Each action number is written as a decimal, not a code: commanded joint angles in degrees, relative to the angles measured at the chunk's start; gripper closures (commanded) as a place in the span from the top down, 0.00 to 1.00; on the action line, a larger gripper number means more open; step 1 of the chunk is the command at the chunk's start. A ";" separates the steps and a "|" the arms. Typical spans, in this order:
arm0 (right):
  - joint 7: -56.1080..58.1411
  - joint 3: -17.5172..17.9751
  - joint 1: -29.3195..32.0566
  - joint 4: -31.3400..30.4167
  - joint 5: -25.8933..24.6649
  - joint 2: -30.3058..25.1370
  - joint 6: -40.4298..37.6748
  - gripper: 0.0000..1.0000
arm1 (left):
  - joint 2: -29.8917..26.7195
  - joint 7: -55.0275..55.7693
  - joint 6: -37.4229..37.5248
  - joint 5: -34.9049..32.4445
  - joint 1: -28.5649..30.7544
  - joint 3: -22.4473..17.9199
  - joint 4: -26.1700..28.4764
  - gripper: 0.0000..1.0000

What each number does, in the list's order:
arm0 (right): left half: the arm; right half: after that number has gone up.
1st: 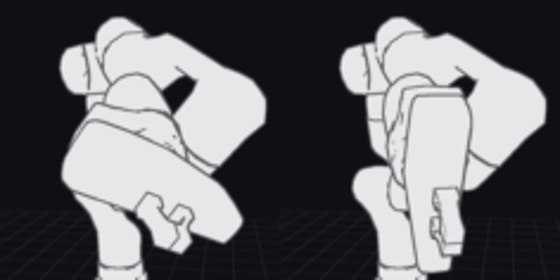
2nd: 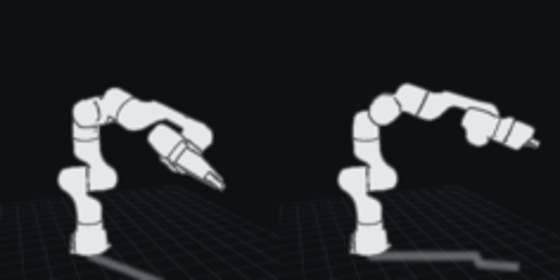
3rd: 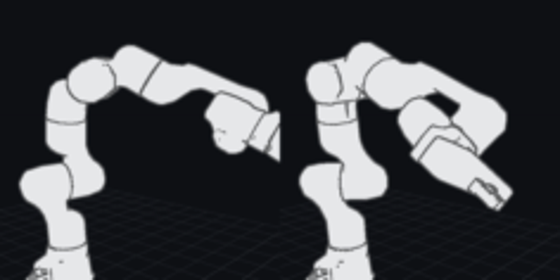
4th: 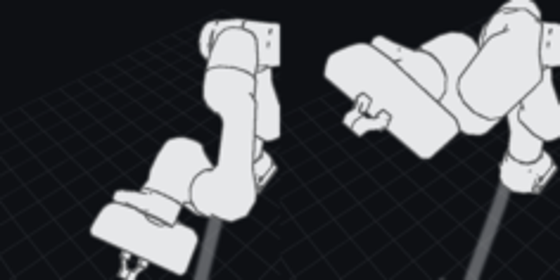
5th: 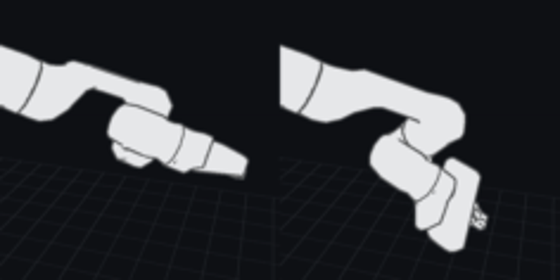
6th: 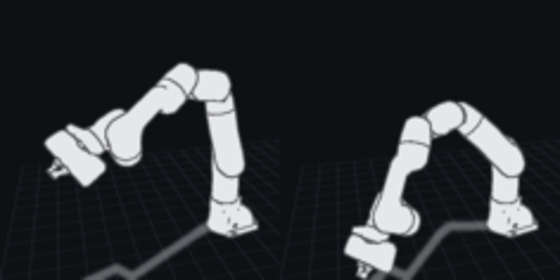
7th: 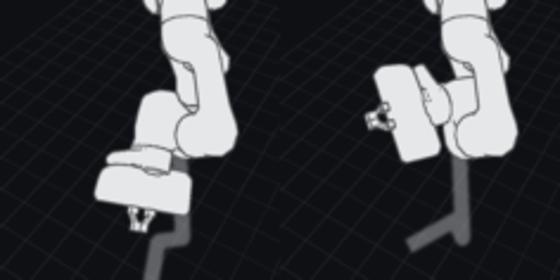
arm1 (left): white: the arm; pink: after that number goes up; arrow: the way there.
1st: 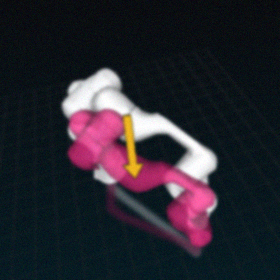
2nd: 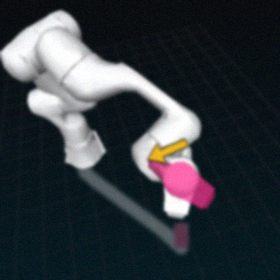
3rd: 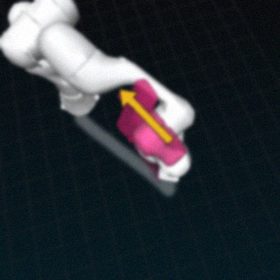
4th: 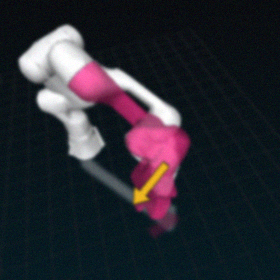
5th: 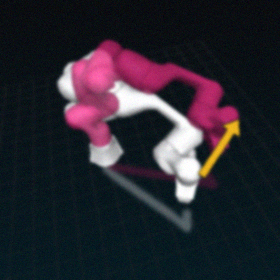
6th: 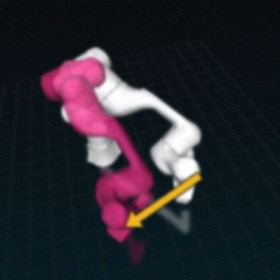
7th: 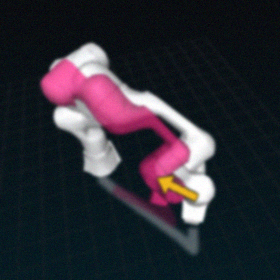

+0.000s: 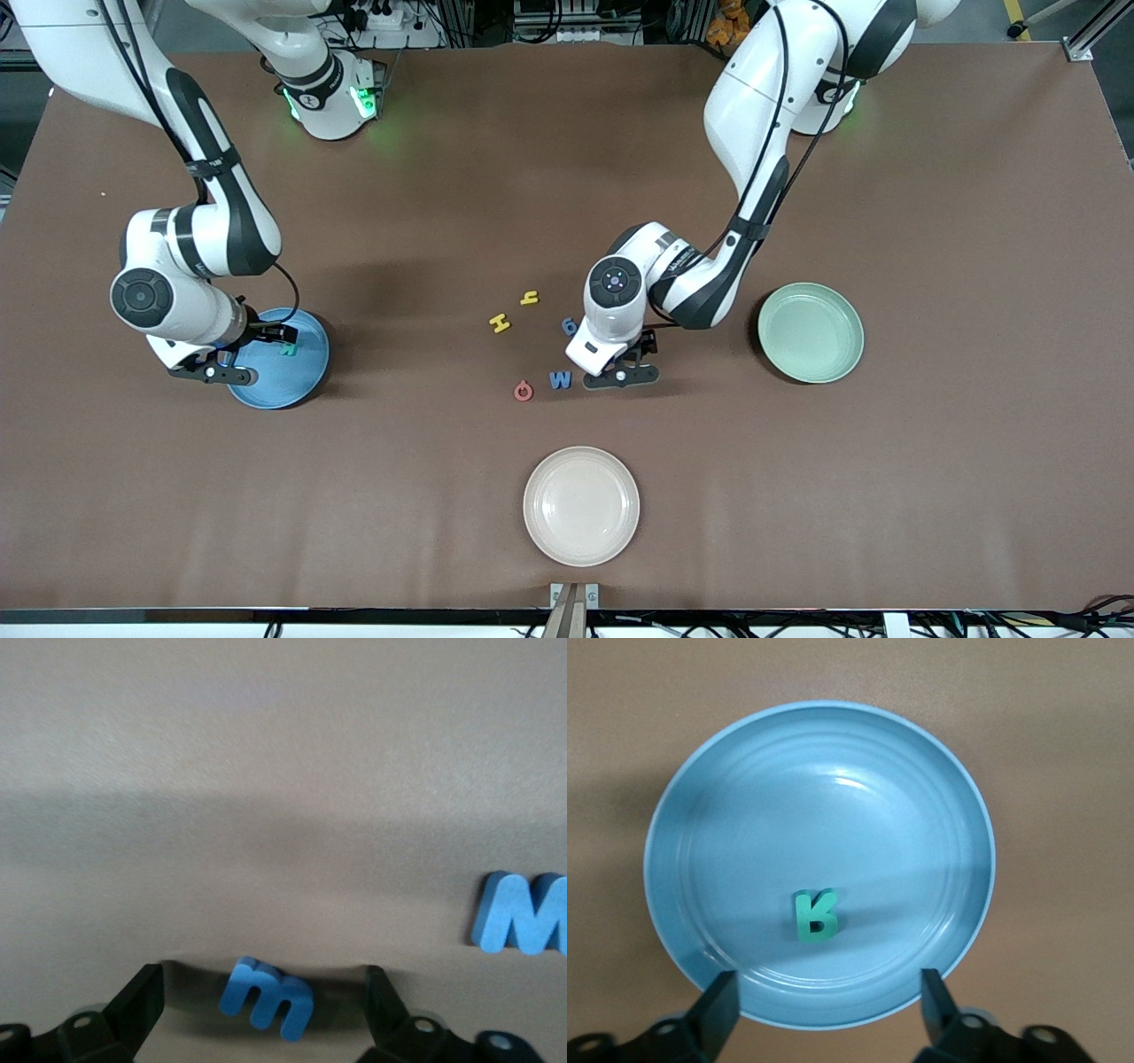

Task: Sort uppercase to blue plate, lowercase to green plate
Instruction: 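Close the left gripper on the blue m while the right gripper withdraws, then lift the m to the green plate while the right gripper grasps the Q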

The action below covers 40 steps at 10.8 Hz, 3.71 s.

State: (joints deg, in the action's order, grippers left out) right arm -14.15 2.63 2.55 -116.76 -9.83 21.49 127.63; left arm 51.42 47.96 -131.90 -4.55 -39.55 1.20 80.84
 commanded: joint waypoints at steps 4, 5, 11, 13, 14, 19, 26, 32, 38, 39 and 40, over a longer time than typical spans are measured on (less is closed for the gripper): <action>-0.71 0.97 1.23 -0.22 0.16 -0.13 -2.38 1.00 | 1.06 1.88 -0.81 -1.25 -0.62 -0.32 -0.60 0.88; -0.71 1.06 1.14 -0.22 0.16 -0.22 -2.47 1.00 | 0.88 1.88 -0.81 -1.25 -0.62 -0.32 -0.60 0.82; -0.97 1.59 0.44 2.24 0.86 -0.66 -6.78 1.00 | 0.79 1.88 -0.64 -1.25 -0.44 -0.23 -0.43 0.59; -0.97 1.59 0.35 2.50 0.95 -0.66 -6.87 1.00 | 0.70 1.88 -0.55 -1.25 -0.35 -0.23 -0.42 0.49; -0.97 1.59 0.35 2.42 0.95 -0.66 -6.87 1.00 | 0.62 1.97 -0.46 -1.25 -0.44 -0.23 -0.42 0.42; -1.06 1.68 -0.43 2.59 0.95 -0.75 -6.96 1.00 | -0.87 1.62 0.59 -1.33 -0.09 -0.23 -0.34 0.40; -5.71 1.68 -6.75 4.44 3.94 -0.05 -7.22 1.00 | -4.74 -0.23 4.46 -1.34 2.01 0.12 1.51 0.36; -18.10 1.50 -18.97 18.02 9.54 8.72 -7.31 1.00 | -16.49 -12.68 8.07 -1.07 13.41 5.73 16.06 0.36; -24.96 1.50 -25.39 42.89 9.47 26.38 -6.96 1.00 | -24.86 -22.73 8.24 -6.24 26.96 9.50 32.87 0.35; -25.14 1.50 -27.23 47.37 9.30 29.72 -6.96 1.00 | -26.00 -22.91 8.24 -6.86 28.63 10.39 34.36 0.35; -25.14 1.42 -28.64 50.72 9.12 32.36 -6.78 1.00 | -26.80 -22.99 8.24 -7.22 29.00 10.66 35.08 0.35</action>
State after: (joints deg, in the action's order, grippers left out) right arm -38.56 4.51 -23.39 -75.41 -1.03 47.30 121.96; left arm 28.49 25.73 -123.24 -10.15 -11.99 10.33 112.17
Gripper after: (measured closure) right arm 0.000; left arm 0.573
